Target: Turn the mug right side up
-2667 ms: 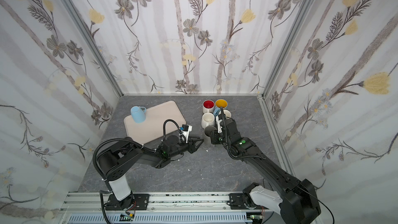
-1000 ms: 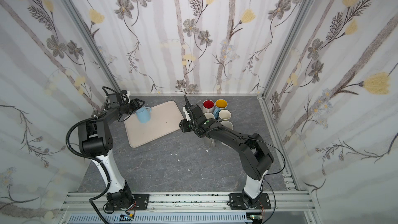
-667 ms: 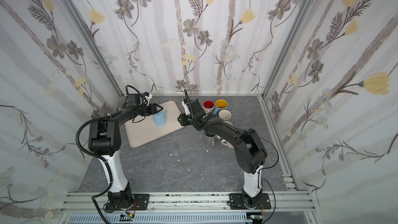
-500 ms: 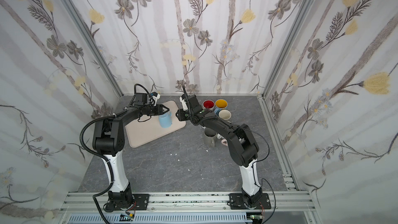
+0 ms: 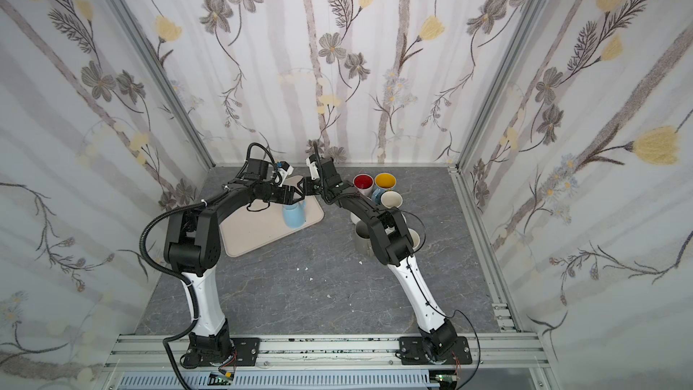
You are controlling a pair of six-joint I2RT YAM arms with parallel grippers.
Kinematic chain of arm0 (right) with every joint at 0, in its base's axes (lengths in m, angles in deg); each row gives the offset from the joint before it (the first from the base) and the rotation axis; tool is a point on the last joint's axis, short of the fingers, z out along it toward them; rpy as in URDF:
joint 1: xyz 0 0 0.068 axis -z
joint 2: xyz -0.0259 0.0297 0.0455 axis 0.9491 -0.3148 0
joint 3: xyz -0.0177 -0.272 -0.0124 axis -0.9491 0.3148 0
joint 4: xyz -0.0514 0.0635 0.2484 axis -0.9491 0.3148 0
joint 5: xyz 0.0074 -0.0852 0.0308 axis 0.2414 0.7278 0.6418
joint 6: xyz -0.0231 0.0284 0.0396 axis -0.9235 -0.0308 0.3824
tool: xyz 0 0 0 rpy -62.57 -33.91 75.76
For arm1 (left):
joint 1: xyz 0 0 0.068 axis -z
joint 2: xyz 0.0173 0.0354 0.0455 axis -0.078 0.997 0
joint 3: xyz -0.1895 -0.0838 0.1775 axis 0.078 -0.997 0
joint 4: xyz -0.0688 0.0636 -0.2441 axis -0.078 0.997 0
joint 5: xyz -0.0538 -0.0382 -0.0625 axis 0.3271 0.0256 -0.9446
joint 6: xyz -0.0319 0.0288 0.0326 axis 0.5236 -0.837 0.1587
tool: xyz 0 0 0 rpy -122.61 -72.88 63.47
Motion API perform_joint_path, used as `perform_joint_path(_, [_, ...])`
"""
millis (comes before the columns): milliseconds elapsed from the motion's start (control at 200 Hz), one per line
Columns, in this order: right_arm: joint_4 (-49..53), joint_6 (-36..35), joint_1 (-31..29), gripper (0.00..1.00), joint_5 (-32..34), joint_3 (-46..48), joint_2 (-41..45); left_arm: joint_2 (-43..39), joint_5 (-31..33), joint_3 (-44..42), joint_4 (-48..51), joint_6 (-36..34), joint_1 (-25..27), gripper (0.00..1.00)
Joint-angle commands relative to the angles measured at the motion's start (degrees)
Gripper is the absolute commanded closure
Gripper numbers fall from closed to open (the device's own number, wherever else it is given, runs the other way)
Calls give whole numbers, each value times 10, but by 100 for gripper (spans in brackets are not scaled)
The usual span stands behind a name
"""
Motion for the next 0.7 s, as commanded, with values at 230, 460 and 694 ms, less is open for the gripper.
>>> perform_joint_path(230, [-68, -6, -18, 62, -98, -8, -31, -142, 36, -118, -147, 56, -2, 31])
perform_joint_path(460, [-29, -40, -22, 64, -115, -7, -29, -315, 123, -333, -251, 179, -8, 31])
perform_joint_path(694, [35, -77, -22, 65, -103, -2, -11, -429, 168, -543, -340, 336, 23, 35])
